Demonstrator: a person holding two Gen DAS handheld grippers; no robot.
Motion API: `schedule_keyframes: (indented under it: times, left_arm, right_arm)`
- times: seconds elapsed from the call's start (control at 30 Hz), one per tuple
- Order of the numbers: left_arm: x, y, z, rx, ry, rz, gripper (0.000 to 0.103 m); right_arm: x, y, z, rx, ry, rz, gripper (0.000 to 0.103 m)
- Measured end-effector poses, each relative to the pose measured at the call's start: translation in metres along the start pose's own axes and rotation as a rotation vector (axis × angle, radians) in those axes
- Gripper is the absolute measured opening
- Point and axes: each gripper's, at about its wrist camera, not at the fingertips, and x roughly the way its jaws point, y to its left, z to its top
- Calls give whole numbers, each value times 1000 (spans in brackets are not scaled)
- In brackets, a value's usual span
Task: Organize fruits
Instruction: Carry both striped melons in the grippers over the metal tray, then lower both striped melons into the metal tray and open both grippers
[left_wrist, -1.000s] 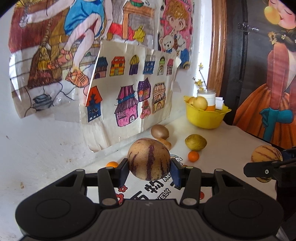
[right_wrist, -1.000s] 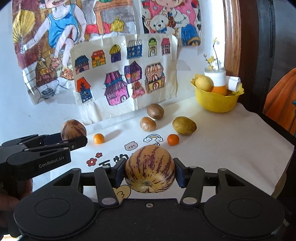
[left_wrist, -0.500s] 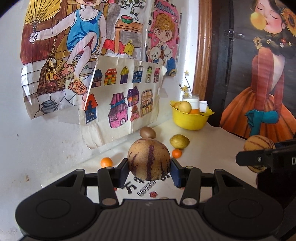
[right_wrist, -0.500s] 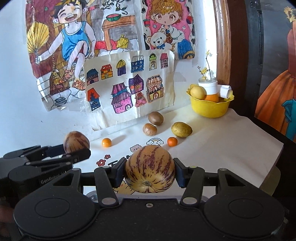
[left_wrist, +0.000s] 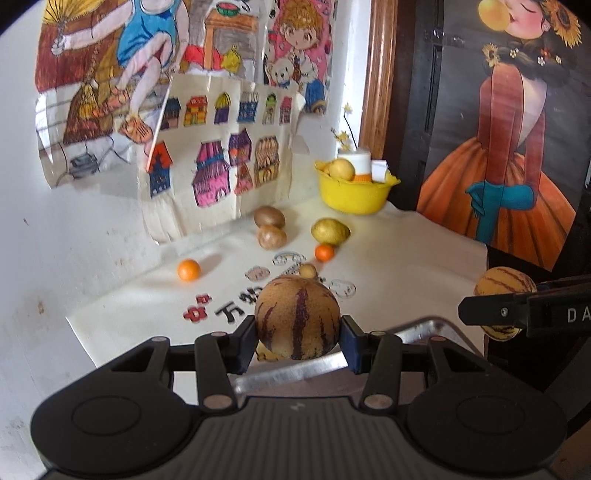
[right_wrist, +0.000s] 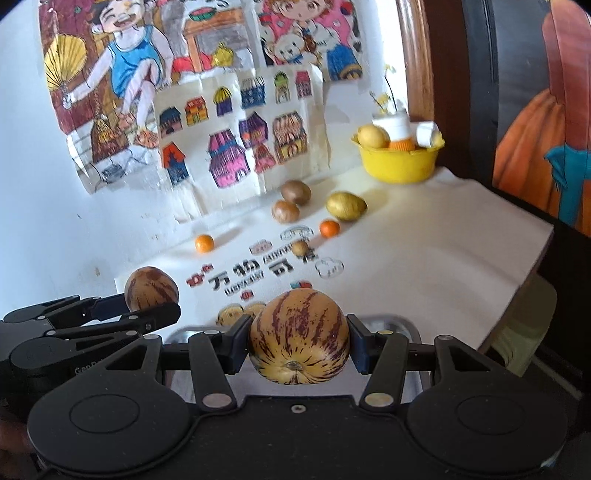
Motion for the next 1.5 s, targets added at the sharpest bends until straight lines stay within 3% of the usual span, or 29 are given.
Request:
schedule_keyframes:
  times: [0.5,1.07,1.5]
  left_arm:
    - [41,-3,-38,-13,176,-20,51]
    - [54,-1,-55,-16,265,13,51]
    - [54,-4,-58,2,256,22,53]
  right_arm:
    - [54,-27,-41,35,151,-36,55]
    - [86,-25,-56,8,225,-50,56]
    - [87,-17,-60,-43,222,-81,57]
